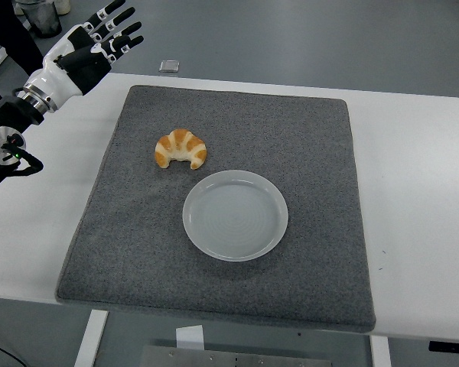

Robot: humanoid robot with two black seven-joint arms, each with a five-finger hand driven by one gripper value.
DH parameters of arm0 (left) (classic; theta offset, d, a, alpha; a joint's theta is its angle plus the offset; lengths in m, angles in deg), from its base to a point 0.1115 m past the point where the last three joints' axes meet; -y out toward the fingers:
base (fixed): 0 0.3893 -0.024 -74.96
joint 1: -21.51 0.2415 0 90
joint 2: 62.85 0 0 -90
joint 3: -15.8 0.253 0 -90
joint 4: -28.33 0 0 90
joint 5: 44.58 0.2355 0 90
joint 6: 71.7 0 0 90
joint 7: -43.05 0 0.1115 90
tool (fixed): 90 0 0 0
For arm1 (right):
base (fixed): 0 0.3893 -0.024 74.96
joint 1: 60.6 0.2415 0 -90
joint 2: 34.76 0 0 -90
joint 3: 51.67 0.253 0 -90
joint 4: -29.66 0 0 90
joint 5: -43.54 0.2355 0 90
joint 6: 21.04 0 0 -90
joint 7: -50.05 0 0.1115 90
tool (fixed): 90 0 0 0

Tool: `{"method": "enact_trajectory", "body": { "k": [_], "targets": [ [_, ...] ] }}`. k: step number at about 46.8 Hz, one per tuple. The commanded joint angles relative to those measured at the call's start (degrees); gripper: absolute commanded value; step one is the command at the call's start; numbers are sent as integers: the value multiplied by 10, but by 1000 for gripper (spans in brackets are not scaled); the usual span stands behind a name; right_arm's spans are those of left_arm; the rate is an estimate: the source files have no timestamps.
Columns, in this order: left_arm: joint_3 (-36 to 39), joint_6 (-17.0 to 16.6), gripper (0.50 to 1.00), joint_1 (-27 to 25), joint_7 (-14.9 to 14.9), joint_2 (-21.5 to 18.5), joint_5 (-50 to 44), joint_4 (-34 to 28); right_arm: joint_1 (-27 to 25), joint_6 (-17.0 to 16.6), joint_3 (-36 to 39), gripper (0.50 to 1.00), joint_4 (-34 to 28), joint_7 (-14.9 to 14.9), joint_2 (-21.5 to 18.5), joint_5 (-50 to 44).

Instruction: Place the bread on the plate

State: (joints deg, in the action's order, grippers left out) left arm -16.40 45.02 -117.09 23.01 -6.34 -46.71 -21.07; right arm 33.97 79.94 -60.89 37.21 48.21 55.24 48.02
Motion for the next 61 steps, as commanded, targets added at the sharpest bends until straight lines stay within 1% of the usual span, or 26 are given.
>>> {"method": "enact_trajectory", "body": {
  "k": [1,16,22,25,31,36,41,45,50,56,61],
  "targets": [
    [0,0,992,0,1,0,1,0,0,0,0,952,0,0,0,0],
    [4,-1,990,-4,3,-8,1,-11,0,0,0,952,0,0,0,0],
    [6,-8,990,-18,7,-38,0,-37,0,0,0,952,0,0,0,0],
    [9,-19,988,-37,10,-58,1,-51,0,0,0,952,0,0,0,0],
    [25,-55,986,-83,21,-94,5,-69,0,0,0,952,0,0,0,0],
    [85,-83,984,-152,36,-113,5,-68,0,0,0,954,0,0,0,0],
    [156,-99,984,-212,37,-129,13,-68,0,0,0,952,0,0,0,0],
    [199,-110,984,-253,37,-133,50,-69,0,0,0,952,-1,0,0,0],
    [226,-127,984,-278,38,-133,135,-73,0,-1,0,952,0,0,0,0],
    [232,-134,981,-284,38,-137,245,-104,0,-1,0,952,0,0,0,0],
    [233,-139,981,-280,38,-142,306,-135,0,0,0,952,0,0,0,0]
  ]
}}
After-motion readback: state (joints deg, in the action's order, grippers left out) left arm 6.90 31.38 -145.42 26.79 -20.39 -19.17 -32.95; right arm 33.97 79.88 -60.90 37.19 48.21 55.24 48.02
